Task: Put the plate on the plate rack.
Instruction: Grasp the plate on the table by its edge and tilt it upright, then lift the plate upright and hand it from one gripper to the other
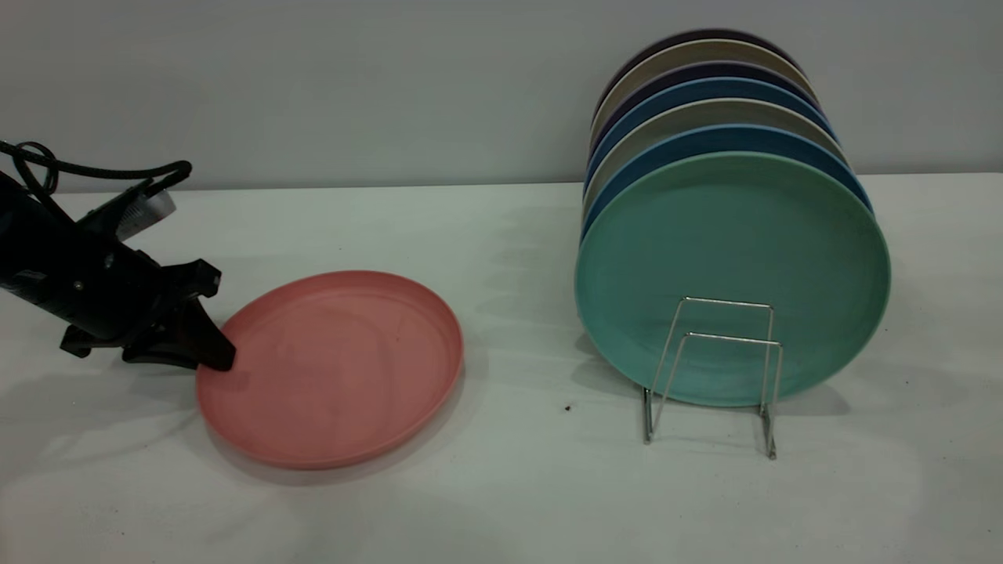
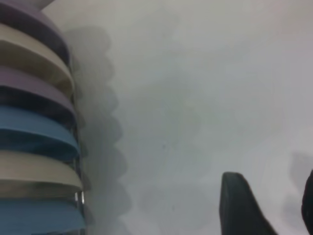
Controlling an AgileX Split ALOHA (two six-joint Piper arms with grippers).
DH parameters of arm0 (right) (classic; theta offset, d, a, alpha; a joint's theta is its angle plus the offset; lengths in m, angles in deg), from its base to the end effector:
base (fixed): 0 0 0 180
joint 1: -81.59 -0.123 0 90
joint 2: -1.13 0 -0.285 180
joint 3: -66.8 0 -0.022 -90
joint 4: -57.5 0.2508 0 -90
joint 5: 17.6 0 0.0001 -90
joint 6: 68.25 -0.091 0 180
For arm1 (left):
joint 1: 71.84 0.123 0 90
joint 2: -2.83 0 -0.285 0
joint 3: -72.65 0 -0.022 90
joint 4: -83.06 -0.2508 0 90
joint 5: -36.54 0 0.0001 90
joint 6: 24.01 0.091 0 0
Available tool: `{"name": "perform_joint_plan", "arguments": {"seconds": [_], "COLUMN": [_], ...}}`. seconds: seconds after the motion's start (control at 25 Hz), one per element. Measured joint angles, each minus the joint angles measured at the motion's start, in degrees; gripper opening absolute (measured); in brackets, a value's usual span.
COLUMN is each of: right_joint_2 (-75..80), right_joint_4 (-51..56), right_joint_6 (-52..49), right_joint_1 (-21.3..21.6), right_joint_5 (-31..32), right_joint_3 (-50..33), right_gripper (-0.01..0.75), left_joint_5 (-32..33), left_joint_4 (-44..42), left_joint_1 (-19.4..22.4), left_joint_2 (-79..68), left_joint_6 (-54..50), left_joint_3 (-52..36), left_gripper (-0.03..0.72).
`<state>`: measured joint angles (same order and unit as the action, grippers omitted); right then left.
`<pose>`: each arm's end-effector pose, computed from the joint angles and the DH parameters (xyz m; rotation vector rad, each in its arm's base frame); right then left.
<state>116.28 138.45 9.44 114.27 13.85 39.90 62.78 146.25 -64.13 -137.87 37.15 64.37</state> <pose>0.3069 -0.1411 0.1310 0.5297 2.3717 0.4596 0.3964 0.0173 0.0206 -0.0795 2.7454 -0.5308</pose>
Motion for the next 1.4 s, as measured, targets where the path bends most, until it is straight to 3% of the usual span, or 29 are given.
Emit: {"name": "perform_joint_plan", "arguments": {"seconds": [0.4,0.76,1.08,1.4], "right_joint_2": [-13.18,-29.24,-41.47,-41.86], "right_joint_4": [-2.79,8.26,9.01,8.9], "right_joint_6": [-3.37,-2.21,-2.11,-1.72], "right_joint_1": [0.0,-0.8,-11.87,-23.23], "right_joint_5": [6.49,8.45,10.65,10.47], "right_joint_3": [-2.79,-19.04,-27.94,-30.17], "right_gripper": [0.316,0.316,0.316,0.316], "left_joint_5": [4.66,10.71,11.74,9.34], "left_joint_4": [0.87,19.86,21.97,22.23], "left_joint_1": [0.0,0.0,-2.7,-12.9], "left_joint_2": [8.43,22.25,29.31,30.23], "left_joint_6": [1.47,14.79,15.3,15.6], "left_joint_3": [-1.76,-11.54,-18.48,-22.95], "left_gripper": [0.015,0.015,0.015,0.015]}}
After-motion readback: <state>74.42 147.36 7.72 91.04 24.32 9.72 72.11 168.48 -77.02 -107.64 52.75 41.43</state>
